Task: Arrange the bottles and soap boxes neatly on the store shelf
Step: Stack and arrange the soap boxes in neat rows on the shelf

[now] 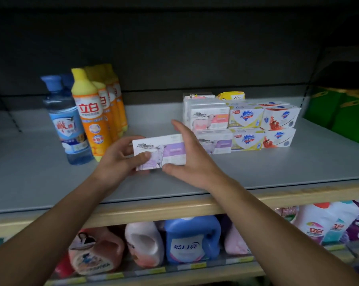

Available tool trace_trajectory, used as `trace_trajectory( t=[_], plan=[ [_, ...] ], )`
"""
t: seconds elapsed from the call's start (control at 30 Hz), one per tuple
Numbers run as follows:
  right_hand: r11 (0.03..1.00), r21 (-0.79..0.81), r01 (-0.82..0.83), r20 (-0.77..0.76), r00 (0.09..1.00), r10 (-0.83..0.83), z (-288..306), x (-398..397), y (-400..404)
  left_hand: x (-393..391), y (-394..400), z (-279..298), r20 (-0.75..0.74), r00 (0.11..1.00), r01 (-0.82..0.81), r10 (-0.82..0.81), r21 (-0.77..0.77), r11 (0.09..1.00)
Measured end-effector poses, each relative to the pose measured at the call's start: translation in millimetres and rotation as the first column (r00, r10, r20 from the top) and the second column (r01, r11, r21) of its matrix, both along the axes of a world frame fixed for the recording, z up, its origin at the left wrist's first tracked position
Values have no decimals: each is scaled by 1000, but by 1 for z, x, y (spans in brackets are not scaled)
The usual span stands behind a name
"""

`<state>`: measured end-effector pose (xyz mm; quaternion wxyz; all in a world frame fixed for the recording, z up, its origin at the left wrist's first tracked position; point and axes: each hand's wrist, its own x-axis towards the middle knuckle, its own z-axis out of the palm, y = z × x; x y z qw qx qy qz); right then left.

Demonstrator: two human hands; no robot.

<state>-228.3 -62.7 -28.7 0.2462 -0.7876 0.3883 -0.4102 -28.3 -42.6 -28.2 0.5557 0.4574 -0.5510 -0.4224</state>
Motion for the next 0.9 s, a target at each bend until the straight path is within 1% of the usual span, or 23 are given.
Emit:
trace_trajectory(
  t=[0.1,0.17,0.23,0.3,0.37,0.4,0.43,0.5,0.53,0.6,0.67,0.73,0.77,0.83,0.9],
  plan=[
    [994,92,-67,39,997,64,-3,18,0,12,5,-12,-136,990,-13,25,90,996],
    [990,123,-74,82,995,64,-9,25,0,16,4,-16,-174,984,-27,45,104,994],
    [982,171,-85,181,982,54,-15,26,-1,17,2,-16,-176,983,-38,56,105,994],
    [971,223,-89,268,963,27,-20,24,-3,18,-1,-16,-174,983,-41,59,104,994],
    [968,247,-41,283,958,-32,-23,24,-7,20,-1,-14,-223,974,-21,46,110,994],
    [964,265,-34,316,947,-53,-24,25,-10,21,0,-14,-253,967,7,21,106,994],
    [953,300,-49,374,925,-70,-24,26,-11,23,1,-14,-276,961,44,-17,91,995],
    [914,394,-100,483,868,-113,-21,29,-12,24,3,-14,-260,964,76,-60,54,996],
    [894,437,-98,496,855,-149,-20,29,-12,22,4,-15,-227,973,54,-43,43,998],
    [867,492,-81,463,867,-182,-16,29,-13,19,3,-17,-138,990,-17,21,29,999],
    [851,518,-86,415,895,-163,-12,32,-15,17,2,-17,-74,995,-64,65,24,998],
    [855,513,-73,356,925,-135,-10,34,-16,18,0,-19,-49,995,-91,92,29,995],
    [860,507,-61,333,934,-131,-11,35,-18,19,0,-20,-44,994,-99,101,36,994],
    [858,513,-18,327,929,-175,-14,36,-21,20,2,-19,-63,995,-77,80,37,996],
    [864,502,36,353,903,-243,-16,36,-21,22,4,-18,-138,990,4,0,35,999]
  ],
)
